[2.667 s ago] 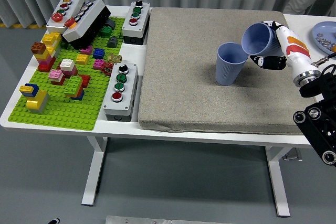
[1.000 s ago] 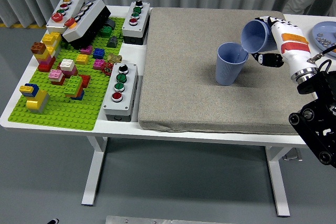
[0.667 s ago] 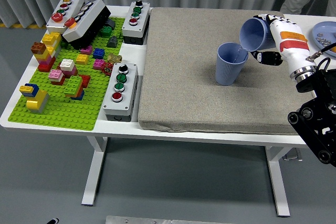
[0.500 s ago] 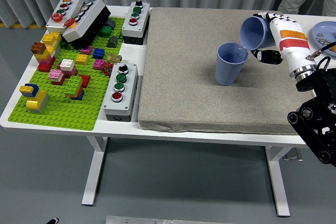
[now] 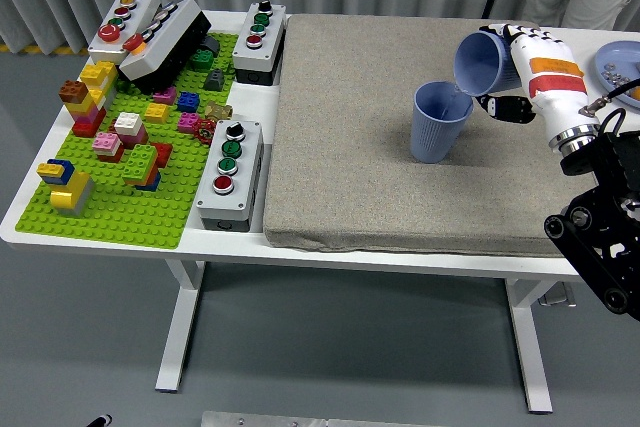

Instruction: Pick cup pour cup place

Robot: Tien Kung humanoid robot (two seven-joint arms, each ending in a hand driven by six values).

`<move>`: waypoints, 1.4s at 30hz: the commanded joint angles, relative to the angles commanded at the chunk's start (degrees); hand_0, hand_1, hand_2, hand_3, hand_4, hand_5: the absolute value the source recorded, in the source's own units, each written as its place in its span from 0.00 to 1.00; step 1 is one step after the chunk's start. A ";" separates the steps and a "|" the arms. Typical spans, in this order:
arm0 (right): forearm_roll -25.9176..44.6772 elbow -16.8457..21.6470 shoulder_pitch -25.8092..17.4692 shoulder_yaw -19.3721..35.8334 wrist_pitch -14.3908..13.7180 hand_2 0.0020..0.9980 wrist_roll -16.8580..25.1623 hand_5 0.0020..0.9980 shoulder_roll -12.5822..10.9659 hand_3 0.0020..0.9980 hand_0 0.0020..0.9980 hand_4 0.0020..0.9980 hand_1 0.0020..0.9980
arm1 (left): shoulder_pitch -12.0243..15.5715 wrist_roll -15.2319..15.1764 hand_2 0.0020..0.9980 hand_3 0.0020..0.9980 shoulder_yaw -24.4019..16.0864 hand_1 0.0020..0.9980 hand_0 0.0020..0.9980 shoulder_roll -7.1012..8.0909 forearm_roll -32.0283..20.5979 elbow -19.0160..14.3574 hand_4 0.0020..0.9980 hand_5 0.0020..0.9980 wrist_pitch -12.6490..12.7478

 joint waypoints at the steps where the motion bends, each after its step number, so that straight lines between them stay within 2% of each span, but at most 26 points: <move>1: 0.28 -0.35 0.08 -0.16 -0.08 0.59 0.14 0.11 -0.03 0.70 0.79 0.67 0.73 | -0.01 0.00 0.83 0.75 0.07 0.78 0.82 0.02 -0.02 0.00 0.56 1.00 -0.02; 15: 0.51 -0.37 1.38 -3.46 -1.15 0.59 0.35 0.11 -1.56 0.70 0.79 0.67 0.73 | 0.06 0.01 0.83 0.75 0.14 0.78 0.82 0.07 -0.07 0.00 0.56 1.00 -0.02; 28: 0.45 -0.22 1.65 -5.15 -2.15 0.59 0.02 0.11 -1.87 0.70 0.80 0.66 0.73 | 0.21 0.01 0.83 0.75 0.19 0.78 0.82 0.07 -0.06 0.00 0.56 1.00 0.02; 42: -0.11 0.77 4.09 -10.06 -2.22 0.59 -0.64 0.11 -4.40 0.69 0.81 0.66 0.73 | 0.14 -0.04 0.83 0.75 0.08 0.78 0.82 0.10 -0.04 0.00 0.56 1.00 0.07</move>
